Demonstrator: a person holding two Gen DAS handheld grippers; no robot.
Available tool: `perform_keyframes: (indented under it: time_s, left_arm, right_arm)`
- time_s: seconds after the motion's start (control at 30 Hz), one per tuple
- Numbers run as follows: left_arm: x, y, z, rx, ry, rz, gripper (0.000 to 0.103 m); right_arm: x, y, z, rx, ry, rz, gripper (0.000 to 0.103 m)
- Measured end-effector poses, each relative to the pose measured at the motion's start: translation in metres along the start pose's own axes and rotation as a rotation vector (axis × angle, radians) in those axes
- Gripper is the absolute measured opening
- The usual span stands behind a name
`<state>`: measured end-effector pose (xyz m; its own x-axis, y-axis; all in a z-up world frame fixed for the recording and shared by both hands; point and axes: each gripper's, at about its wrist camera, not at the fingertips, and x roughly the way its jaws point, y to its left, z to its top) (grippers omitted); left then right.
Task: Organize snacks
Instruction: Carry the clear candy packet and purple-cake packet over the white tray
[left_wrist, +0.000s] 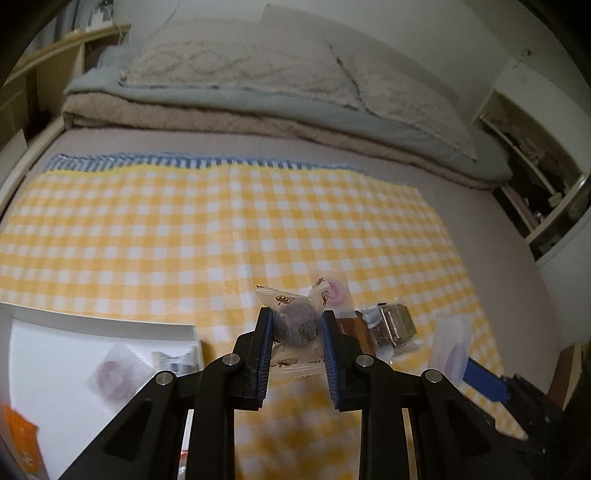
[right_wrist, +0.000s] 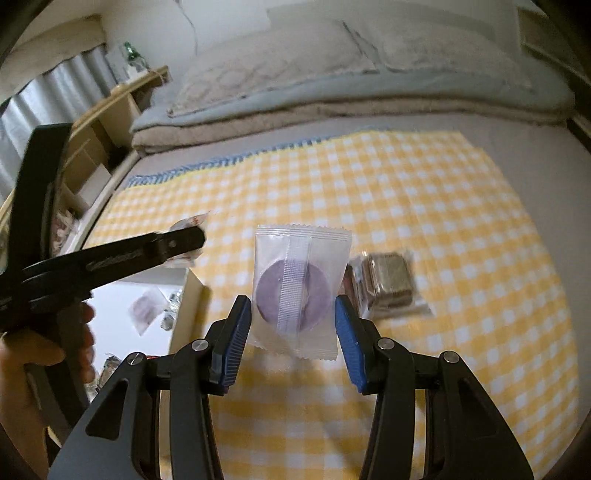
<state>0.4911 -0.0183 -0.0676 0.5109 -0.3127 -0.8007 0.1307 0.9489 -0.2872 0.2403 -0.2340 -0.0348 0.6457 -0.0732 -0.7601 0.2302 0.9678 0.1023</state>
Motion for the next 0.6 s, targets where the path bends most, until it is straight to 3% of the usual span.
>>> perform_keyframes:
  time_s: [0.6]
  left_arm:
    - [-0.156,0.033,-0.068,0.017,-0.138,-0.010,0.025]
  right_arm:
    - [-0.042,0.052,0.002,-0.043,-0.131,0.099,0.047]
